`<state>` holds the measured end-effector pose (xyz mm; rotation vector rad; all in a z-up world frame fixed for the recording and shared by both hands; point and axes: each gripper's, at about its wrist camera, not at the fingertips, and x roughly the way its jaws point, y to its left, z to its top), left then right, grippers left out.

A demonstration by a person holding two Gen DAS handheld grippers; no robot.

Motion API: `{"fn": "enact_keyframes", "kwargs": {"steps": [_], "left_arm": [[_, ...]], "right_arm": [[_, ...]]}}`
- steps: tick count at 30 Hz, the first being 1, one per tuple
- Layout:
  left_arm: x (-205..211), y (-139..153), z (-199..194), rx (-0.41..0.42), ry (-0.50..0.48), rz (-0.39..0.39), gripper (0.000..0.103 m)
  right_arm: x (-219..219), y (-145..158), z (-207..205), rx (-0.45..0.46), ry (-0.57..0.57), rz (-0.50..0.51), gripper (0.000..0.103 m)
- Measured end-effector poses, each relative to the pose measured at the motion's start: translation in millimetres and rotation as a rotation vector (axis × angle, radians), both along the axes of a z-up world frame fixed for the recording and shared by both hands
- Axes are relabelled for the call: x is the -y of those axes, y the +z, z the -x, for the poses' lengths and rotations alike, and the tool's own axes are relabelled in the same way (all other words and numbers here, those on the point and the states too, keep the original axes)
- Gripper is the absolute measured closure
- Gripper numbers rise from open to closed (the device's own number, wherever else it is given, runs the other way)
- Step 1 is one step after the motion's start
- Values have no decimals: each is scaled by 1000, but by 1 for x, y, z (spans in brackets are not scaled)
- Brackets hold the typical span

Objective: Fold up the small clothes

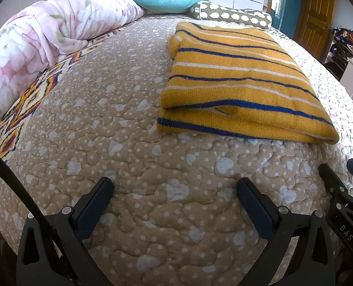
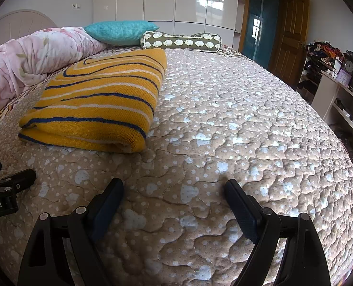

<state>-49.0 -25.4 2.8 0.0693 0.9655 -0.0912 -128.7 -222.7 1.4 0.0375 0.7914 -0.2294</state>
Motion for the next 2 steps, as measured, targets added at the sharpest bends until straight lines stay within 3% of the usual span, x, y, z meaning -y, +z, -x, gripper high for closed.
{"fn": "enact_keyframes", "kwargs": {"steps": [2], "left_arm": [[1,0,1,-2,2,1,0]], "right_arm": [[-1,0,0,0,-2,1,13]]}}
